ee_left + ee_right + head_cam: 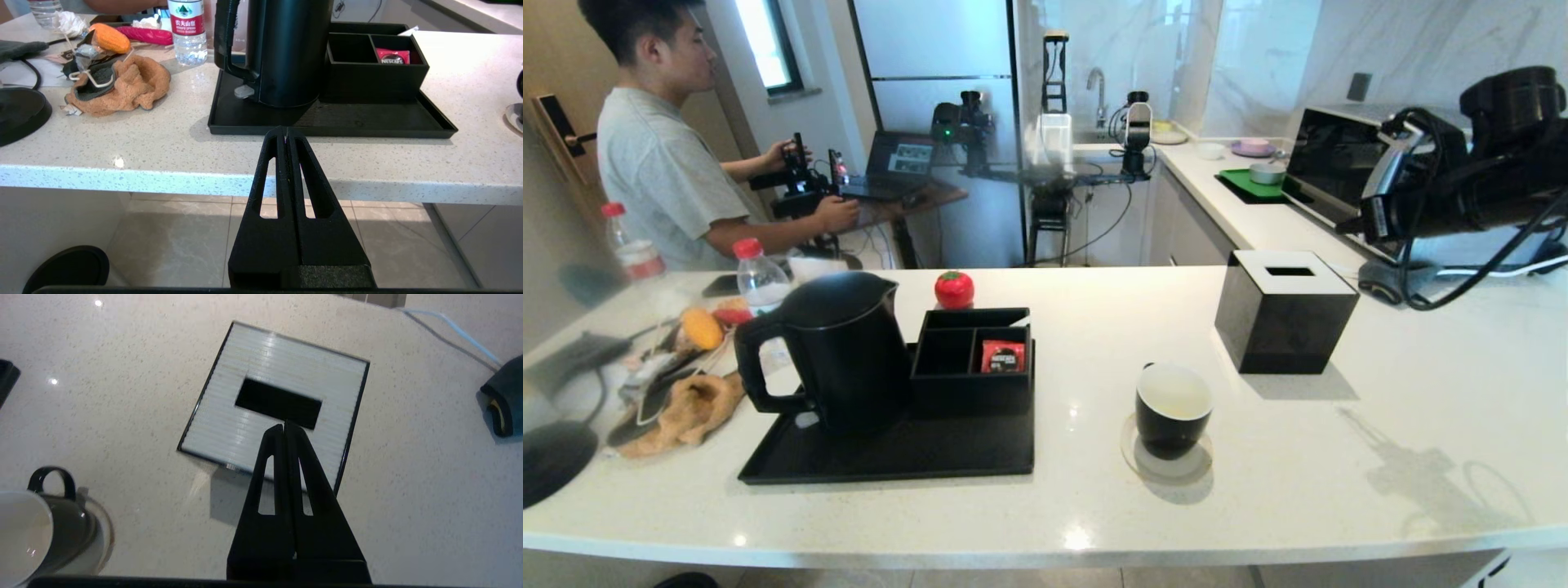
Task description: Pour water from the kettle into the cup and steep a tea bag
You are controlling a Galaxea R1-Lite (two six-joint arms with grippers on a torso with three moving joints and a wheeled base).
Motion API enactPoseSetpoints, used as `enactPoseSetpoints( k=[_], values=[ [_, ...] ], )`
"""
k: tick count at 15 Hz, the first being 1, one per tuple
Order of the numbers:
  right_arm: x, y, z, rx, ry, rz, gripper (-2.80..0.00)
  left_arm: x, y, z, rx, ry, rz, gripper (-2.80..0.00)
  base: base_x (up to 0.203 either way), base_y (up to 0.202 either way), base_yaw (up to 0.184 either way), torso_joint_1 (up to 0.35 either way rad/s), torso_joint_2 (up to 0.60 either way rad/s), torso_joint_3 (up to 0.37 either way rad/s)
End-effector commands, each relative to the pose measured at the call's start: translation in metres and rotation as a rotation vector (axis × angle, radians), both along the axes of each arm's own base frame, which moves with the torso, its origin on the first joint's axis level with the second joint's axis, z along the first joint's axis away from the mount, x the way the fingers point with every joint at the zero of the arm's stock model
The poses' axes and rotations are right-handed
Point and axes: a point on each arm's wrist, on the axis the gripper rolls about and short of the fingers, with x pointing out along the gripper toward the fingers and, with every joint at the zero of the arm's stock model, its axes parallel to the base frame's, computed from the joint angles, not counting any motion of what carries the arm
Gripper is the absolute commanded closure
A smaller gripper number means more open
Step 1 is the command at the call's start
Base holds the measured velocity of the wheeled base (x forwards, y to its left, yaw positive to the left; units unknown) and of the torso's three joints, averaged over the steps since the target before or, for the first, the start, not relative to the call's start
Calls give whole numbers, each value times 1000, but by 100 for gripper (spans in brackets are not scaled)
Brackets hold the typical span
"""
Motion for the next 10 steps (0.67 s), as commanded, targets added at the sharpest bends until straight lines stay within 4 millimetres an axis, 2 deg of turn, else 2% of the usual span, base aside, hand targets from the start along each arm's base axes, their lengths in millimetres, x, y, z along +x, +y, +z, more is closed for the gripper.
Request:
enactPoseSetpoints(
  k=[1,5,10],
  values=[
    [-34,2,16,-2,-18,-1,0,0,0,0,-1,-2,1,0,0,0,0,0,0,0],
    [-108,8,13,4,14,-5,0,0,0,0,-1,-1,1,0,0,0,0,0,0,0],
    [-204,16,-21,27,-13,-29,0,0,0,0,-1,-1,1,0,0,0,0,0,0,0]
  ],
)
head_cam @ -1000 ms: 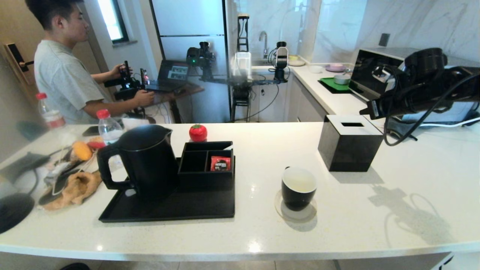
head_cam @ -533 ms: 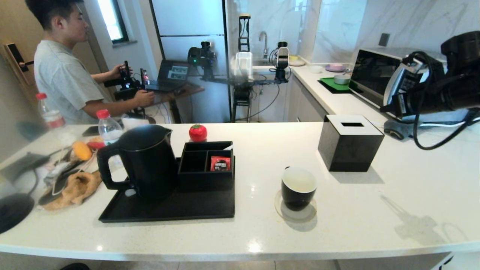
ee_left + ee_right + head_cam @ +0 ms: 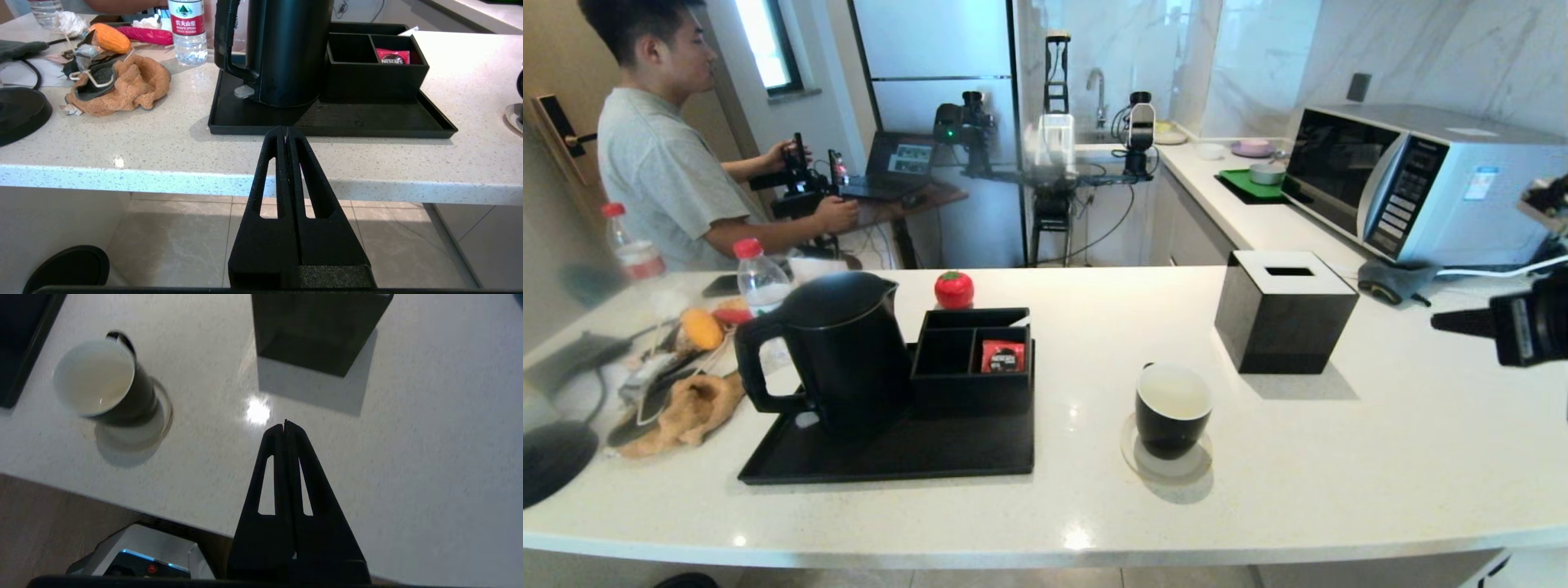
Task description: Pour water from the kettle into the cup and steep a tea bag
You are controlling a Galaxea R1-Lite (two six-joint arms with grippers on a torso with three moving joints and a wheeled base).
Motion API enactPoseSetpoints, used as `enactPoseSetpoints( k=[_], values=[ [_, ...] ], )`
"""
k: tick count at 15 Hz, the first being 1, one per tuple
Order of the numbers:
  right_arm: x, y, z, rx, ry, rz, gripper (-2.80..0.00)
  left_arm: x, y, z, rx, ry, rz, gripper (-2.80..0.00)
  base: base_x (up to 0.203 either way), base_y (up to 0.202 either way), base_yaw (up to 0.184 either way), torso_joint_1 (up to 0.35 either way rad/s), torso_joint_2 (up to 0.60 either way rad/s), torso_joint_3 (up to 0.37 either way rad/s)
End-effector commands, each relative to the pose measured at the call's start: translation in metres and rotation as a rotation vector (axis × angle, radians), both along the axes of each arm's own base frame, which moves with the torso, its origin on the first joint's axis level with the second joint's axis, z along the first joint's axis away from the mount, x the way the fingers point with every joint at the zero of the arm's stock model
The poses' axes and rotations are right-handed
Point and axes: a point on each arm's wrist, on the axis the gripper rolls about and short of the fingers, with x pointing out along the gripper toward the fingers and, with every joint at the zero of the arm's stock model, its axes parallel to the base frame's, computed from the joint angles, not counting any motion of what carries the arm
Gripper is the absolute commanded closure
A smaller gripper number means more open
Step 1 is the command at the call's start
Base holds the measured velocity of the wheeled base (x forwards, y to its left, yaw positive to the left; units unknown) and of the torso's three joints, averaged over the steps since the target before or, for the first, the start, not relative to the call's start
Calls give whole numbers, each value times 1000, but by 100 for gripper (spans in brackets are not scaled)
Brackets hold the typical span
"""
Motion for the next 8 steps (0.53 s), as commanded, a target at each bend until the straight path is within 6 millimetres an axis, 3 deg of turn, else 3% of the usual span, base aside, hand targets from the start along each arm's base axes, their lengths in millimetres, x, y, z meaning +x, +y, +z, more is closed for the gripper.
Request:
enactPoseSetpoints(
  k=[1,5,8],
  values=[
    [-51,5,-4,-5,-77,-2,0,0,0,0,-1,-1,0,0,0,0,0,0,0,0],
    [-111,11,-36,1,-194,-7,0,0,0,0,-1,-1,0,0,0,0,0,0,0,0],
    [-154,15,-77,31,-256,-18,0,0,0,0,-1,-2,0,0,0,0,0,0,0,0]
  ],
)
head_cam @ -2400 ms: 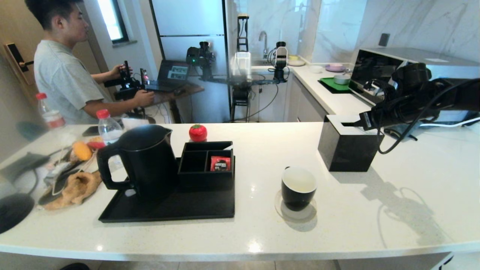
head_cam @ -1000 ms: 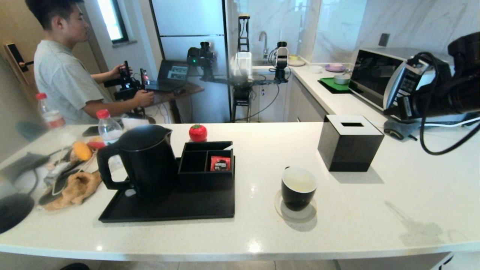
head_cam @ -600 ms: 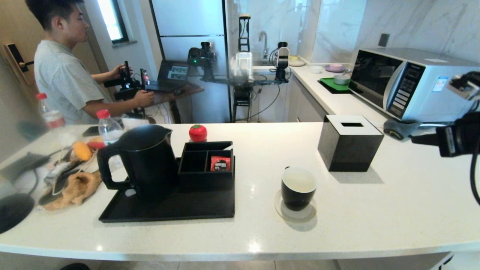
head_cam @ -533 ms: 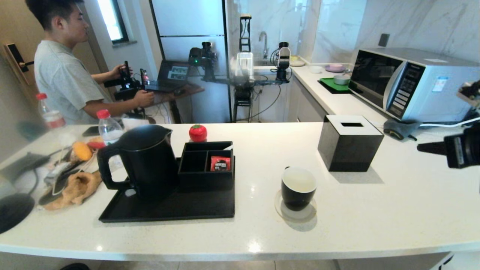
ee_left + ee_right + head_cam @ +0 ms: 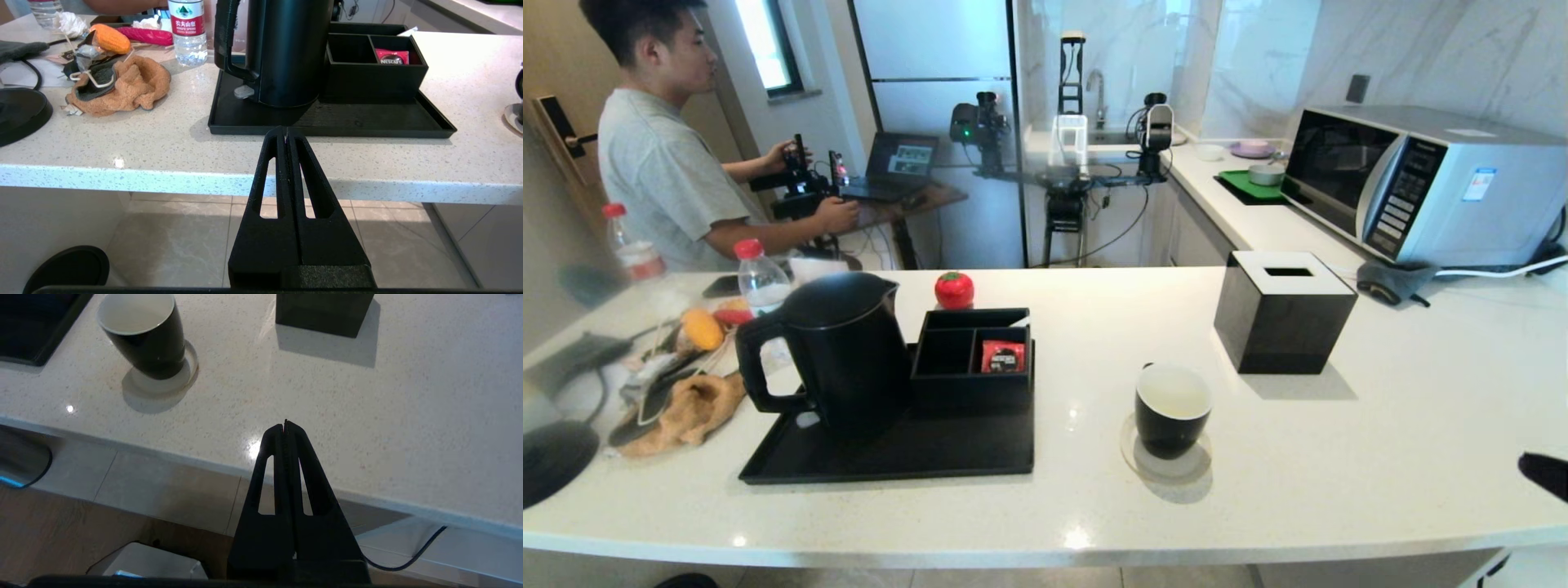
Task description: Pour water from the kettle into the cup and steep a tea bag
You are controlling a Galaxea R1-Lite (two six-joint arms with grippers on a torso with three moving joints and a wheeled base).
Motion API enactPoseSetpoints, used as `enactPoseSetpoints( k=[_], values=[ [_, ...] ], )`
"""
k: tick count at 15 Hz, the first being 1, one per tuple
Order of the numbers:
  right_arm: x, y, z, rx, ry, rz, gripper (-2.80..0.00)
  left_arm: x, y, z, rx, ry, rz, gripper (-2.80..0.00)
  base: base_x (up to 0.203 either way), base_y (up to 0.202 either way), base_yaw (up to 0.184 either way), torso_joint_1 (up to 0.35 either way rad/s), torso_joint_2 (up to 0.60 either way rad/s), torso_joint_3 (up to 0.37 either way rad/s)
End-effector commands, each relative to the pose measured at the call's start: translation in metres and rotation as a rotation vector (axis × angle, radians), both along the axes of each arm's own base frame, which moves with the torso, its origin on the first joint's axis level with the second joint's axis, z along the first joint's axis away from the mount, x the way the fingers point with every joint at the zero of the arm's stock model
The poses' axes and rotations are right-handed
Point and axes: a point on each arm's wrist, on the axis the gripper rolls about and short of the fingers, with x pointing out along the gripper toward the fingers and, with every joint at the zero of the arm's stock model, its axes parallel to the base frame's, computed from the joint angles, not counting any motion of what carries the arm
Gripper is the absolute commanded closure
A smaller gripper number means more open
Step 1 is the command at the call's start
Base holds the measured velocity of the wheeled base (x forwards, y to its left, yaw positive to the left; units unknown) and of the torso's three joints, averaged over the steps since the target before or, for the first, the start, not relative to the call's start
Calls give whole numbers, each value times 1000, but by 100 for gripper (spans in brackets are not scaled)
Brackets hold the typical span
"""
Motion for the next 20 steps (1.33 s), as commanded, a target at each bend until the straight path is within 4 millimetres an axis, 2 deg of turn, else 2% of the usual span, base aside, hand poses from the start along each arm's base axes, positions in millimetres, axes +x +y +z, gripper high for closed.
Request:
enactPoseSetpoints(
  k=[1,3,5,6,9,13,20],
  values=[
    [-35,3,-21,1,-100,1,0,0,0,0,-1,-1,1,0,0,0,0,0,0,0],
    [-57,5,-54,8,-149,-3,0,0,0,0,-1,-1,1,0,0,0,0,0,0,0],
    [-69,5,-85,-3,-166,-33,0,0,0,0,-1,-1,1,0,0,0,0,0,0,0],
    [-74,4,-91,-3,-184,-62,0,0,0,0,-2,-1,1,0,0,0,0,0,0,0],
    [-86,1,-100,30,-215,-189,0,0,0,0,-1,-1,1,0,0,0,0,0,0,0],
    [-101,1,-109,-2,-325,-203,0,0,0,0,-1,-1,1,0,0,0,0,0,0,0],
    [-100,1,-109,-10,-332,-195,0,0,0,0,-1,-1,1,0,0,0,0,0,0,0]
  ],
)
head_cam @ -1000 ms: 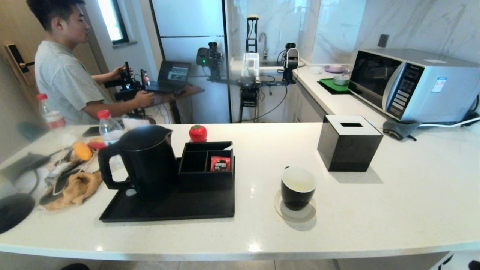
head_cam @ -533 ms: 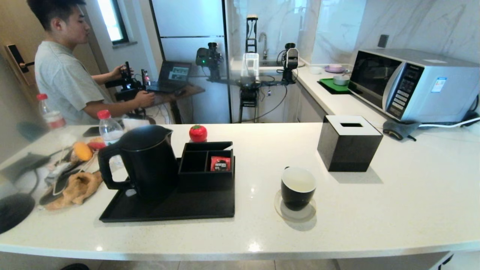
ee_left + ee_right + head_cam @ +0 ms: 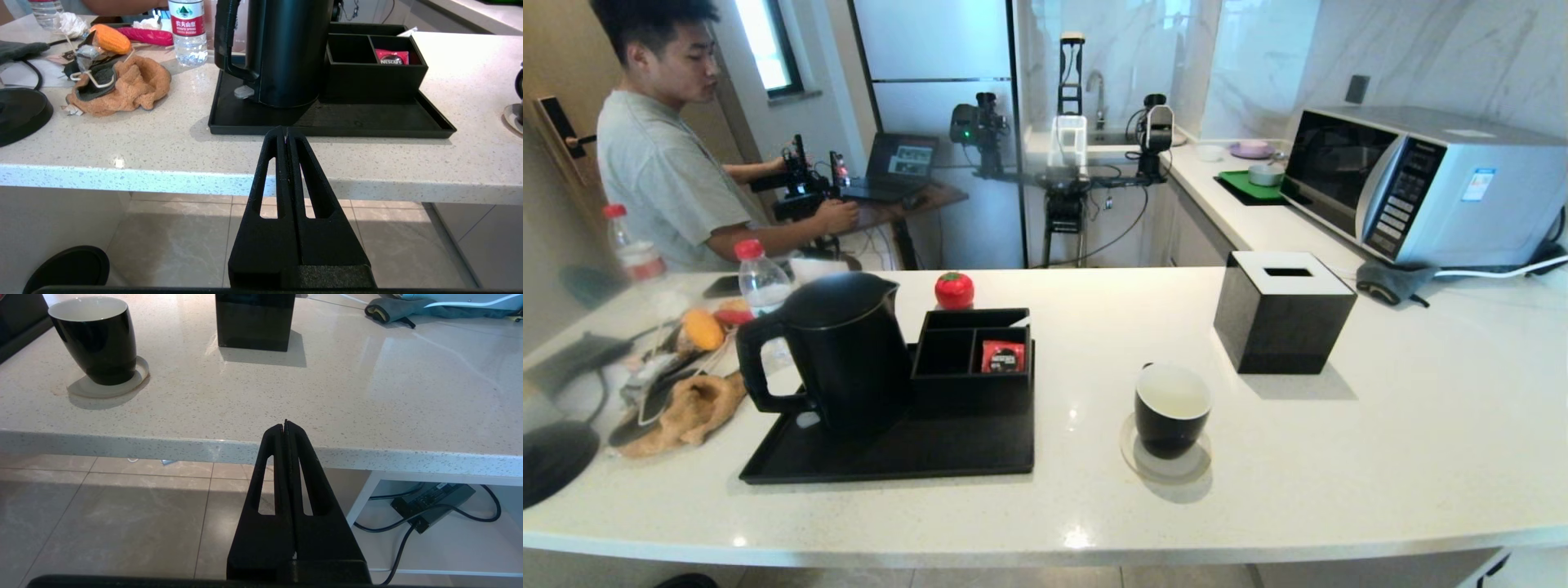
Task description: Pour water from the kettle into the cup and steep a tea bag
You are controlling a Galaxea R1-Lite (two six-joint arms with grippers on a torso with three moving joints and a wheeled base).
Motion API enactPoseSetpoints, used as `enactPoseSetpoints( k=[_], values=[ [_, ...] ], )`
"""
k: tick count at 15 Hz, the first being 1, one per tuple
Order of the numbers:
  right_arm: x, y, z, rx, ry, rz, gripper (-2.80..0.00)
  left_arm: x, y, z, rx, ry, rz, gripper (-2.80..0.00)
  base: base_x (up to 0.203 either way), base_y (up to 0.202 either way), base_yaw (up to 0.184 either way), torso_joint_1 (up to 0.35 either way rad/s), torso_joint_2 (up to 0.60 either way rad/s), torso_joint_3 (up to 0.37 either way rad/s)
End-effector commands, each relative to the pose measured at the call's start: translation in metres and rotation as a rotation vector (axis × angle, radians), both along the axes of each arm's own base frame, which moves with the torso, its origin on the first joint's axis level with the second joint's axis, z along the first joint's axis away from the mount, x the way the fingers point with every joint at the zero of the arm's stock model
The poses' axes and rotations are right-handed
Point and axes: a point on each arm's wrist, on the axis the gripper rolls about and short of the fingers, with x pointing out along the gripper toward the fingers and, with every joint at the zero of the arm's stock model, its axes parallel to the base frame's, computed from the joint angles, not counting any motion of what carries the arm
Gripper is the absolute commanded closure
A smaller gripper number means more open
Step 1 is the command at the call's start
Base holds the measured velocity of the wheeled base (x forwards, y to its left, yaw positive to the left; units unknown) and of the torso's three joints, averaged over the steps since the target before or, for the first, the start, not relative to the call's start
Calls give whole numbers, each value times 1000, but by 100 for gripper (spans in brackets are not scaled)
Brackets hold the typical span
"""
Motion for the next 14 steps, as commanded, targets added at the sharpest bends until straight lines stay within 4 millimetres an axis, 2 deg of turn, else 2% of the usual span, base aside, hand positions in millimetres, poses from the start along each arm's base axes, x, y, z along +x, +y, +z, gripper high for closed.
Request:
enactPoseSetpoints(
  k=[1,14],
  values=[
    [0,0,0,-3,-1,-2,0,0,0,0,0,-1,1,0,0,0,0,0,0,0],
    [0,-1,0,88,-11,-39,0,0,0,0,-2,-1,1,0,0,0,0,0,0,0]
  ],
)
